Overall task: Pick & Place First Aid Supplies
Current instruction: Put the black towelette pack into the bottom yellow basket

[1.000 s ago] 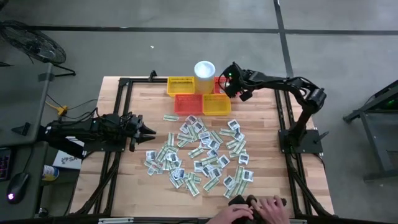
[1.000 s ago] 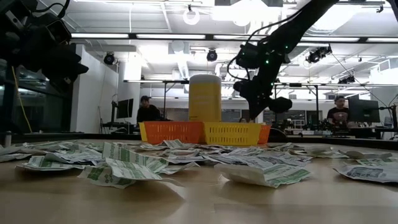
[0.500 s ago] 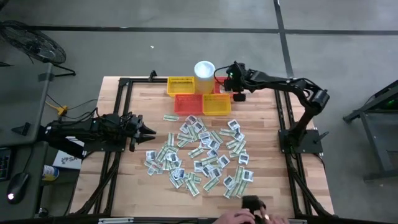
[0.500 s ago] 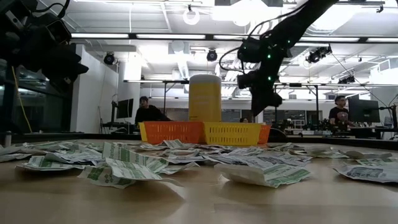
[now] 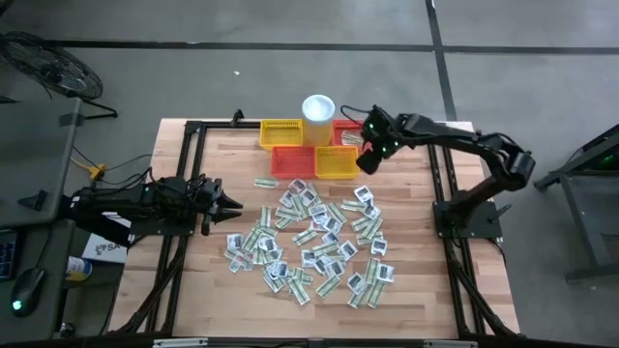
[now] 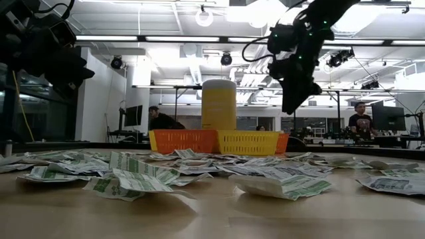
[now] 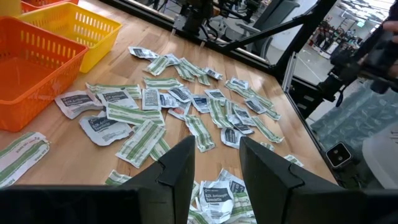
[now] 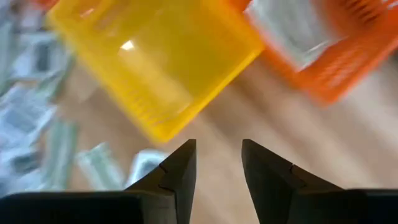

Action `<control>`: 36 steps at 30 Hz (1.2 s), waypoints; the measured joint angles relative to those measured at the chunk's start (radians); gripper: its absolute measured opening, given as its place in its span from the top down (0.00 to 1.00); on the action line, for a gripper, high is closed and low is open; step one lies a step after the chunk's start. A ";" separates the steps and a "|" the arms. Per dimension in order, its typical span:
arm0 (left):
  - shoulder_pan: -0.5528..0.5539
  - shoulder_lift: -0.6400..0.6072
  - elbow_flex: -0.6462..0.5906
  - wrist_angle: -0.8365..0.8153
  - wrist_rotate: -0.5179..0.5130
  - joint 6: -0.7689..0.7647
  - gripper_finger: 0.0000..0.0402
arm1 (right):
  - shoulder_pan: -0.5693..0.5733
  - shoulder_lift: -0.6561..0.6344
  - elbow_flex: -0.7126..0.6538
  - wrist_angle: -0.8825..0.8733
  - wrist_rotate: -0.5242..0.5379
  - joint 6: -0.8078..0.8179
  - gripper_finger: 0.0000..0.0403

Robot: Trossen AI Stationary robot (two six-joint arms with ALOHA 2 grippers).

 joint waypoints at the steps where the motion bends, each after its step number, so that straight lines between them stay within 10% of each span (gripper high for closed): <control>1: 0.000 0.000 0.000 0.000 0.000 0.000 0.68 | 0.010 -0.009 -0.029 0.022 -0.034 0.012 0.69; 13: 0.000 0.000 0.000 0.000 0.000 0.000 0.68 | 0.216 -0.060 -0.242 0.153 -0.002 0.134 0.69; 36: 0.000 0.000 0.000 0.000 0.000 0.000 0.68 | 0.567 0.065 -0.243 0.264 0.544 0.240 0.69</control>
